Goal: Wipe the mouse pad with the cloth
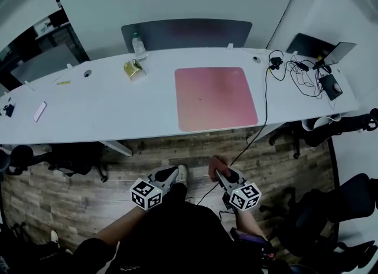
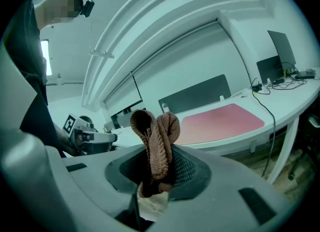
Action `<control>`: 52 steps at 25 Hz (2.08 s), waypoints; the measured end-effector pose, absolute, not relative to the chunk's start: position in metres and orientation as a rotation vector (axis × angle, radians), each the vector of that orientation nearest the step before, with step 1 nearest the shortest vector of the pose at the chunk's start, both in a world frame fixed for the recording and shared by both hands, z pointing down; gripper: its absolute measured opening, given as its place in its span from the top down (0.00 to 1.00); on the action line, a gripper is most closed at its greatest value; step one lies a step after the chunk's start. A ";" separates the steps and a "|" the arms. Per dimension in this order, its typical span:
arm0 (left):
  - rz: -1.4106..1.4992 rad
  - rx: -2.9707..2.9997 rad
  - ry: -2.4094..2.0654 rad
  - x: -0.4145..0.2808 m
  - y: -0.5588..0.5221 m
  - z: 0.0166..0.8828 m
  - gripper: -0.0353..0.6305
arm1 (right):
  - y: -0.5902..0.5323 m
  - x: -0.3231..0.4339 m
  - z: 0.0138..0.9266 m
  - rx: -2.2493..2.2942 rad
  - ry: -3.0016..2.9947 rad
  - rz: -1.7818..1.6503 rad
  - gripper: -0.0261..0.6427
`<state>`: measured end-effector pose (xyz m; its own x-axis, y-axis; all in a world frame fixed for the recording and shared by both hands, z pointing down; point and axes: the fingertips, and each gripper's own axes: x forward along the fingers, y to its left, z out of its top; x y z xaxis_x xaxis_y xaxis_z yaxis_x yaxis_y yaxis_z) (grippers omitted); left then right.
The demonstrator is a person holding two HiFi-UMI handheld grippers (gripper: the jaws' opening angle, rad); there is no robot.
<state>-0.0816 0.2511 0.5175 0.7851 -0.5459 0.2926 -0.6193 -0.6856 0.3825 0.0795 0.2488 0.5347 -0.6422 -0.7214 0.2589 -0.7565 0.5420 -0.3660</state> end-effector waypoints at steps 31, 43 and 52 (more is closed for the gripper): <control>0.219 2.396 -1.059 -0.106 0.072 0.523 0.94 | 0.083 -0.001 0.580 0.907 -2.586 0.862 0.78; 0.200 2.387 -1.078 -0.131 0.034 0.522 0.93 | 0.046 -0.071 0.626 0.674 -2.398 0.769 0.78; 0.208 2.425 -1.010 -0.121 0.026 0.519 0.93 | 0.044 -0.060 0.645 0.702 -2.258 0.745 0.78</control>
